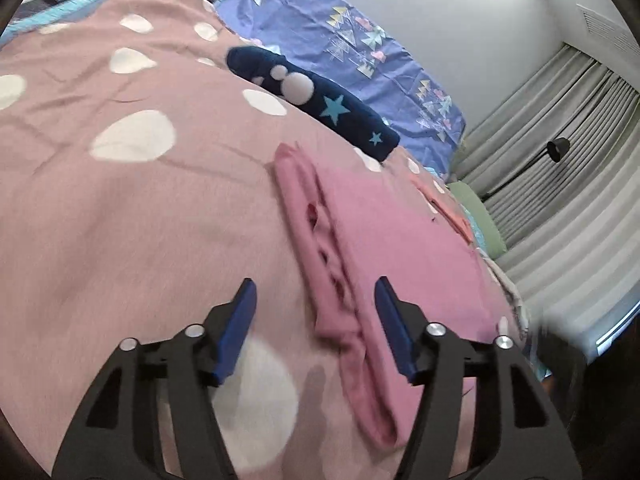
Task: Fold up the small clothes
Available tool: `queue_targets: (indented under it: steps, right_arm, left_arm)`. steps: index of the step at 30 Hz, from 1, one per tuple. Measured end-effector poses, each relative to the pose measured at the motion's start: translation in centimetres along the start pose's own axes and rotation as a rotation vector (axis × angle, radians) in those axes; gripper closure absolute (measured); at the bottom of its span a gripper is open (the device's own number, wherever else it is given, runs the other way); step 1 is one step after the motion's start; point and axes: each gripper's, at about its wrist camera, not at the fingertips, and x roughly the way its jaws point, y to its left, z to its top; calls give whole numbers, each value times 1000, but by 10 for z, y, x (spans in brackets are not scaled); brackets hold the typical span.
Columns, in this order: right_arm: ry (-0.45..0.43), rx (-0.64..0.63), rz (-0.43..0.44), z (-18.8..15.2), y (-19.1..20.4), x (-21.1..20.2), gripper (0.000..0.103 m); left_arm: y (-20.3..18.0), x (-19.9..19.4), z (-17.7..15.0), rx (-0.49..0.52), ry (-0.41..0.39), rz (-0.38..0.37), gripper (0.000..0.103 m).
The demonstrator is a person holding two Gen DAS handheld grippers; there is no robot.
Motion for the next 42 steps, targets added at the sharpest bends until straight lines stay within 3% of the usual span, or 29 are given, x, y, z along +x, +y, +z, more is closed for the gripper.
queue_targets:
  steps: [4,12,14,15,16,17,20,22,25,27,29,31,33,42]
  right_arm:
    - [63,-124,-154,-19,37,18,47]
    - [96,-81,-307,-6,39,54,49]
    - [108,-56,-322,-4,35,62,56]
    - [115,-42,-330,-3,32,66,64]
    - [127,-26,-336,-2,27,72,85]
    - [143,-15,-335,-2,24,76,98]
    - [104,49,-281,6,14,62,98]
    - [56,25,-297,12,21,42,99]
    - [106,24,-260,5,19,53,99]
    - [145,46,-246,-4,23,60,98]
    - [133,34,-256,-5,28,57,92]
    - [104,18,-251,-6,33,48,74]
    - [92,-11,-265,-11,38,39,66]
    - [137,-77,-360,-21,54,43,61]
  left_arm:
    - [9,40,29,-46,70,-60,37]
    - [8,87,66,-54,73,-169,38]
    - [6,94,69,-51,83,-153,51]
    - [7,96,69,-56,90,-147,69]
    - [9,101,70,-76,106,-151,95]
    - [12,106,69,-106,127,-148,96]
    - [6,98,75,-96,84,-151,97]
    - [-2,87,78,-41,50,-170,97]
    - [13,101,74,-77,84,-101,97]
    - [20,104,70,-97,93,-112,96]
    - [15,102,71,-65,92,-106,95]
    - [12,103,69,-51,99,-84,94]
    - [12,102,69,-50,101,-95,92]
    - [13,103,68,-31,113,-84,91]
